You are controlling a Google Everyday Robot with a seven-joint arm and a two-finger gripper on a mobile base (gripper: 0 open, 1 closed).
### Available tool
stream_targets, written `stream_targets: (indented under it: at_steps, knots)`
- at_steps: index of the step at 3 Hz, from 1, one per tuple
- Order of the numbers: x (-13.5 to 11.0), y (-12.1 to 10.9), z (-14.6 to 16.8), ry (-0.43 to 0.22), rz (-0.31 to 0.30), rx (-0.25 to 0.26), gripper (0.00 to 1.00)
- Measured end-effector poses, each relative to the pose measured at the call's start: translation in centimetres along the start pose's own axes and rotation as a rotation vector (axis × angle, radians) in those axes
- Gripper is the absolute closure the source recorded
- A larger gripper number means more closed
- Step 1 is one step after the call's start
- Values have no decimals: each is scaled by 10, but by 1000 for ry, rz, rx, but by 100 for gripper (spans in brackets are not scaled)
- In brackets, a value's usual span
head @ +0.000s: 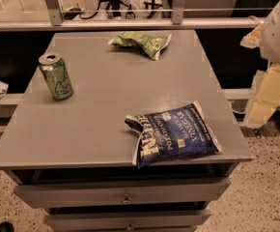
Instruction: Knock green can over
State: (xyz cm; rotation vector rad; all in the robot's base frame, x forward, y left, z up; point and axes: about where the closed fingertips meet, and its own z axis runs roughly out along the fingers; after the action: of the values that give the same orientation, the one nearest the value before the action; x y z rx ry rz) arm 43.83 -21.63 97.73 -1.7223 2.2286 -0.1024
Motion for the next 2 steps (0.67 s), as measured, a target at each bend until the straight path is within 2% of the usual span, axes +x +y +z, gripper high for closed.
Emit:
stream_targets:
  at_steps: [1, 2]
  knots:
    - [-1, 0, 0, -2, -1, 3, 0]
    - [-6, -13, 9, -54, -2, 10, 0]
